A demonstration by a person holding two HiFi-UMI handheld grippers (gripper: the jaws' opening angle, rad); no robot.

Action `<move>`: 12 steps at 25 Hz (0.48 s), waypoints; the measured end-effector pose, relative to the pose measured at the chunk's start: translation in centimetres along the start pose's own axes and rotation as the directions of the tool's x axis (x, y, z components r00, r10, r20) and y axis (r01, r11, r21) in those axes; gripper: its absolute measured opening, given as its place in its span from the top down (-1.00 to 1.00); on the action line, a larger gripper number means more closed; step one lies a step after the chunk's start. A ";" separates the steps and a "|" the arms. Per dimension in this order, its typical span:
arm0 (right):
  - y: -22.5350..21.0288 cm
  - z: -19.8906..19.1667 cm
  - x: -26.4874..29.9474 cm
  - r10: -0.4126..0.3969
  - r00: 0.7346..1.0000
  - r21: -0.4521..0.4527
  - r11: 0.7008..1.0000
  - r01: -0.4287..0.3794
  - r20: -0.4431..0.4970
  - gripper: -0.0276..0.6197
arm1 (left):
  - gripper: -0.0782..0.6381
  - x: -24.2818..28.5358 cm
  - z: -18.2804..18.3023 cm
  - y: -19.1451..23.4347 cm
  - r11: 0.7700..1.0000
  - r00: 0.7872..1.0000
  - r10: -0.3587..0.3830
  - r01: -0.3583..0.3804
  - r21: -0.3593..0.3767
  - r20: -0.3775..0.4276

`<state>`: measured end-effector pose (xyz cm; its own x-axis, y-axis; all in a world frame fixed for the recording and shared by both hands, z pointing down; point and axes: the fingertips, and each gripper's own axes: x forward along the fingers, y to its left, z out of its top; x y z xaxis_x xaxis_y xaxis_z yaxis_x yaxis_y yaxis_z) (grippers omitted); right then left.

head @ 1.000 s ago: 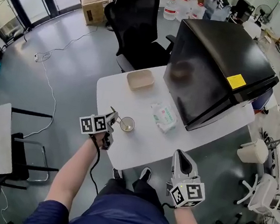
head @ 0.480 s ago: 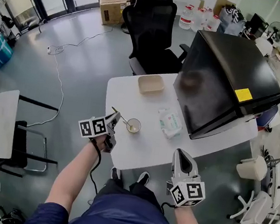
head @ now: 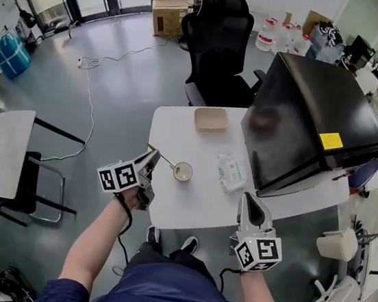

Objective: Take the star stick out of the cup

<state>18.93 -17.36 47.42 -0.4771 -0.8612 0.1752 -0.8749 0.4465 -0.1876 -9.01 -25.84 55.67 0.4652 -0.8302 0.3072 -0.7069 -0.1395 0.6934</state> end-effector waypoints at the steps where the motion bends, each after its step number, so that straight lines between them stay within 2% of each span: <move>1: -0.1 0.3 0.4 0.011 1.000 -0.008 1.000 -0.011 0.004 0.89 | 0.76 -0.5 0.4 -0.4 1.000 1.000 -0.002 0.002 0.004 0.016; 12: 0.2 5.0 4.2 0.116 0.991 -0.107 0.988 -0.109 0.059 0.89 | 0.76 -5.9 4.6 -5.7 0.998 0.982 -0.045 0.035 0.054 0.185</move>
<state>17.17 -22.11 43.32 -0.5695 -0.8165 0.0947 -0.8215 0.5612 -0.1014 -10.23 -22.64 46.88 0.3901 -0.9084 0.1503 -0.7180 -0.1979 0.6673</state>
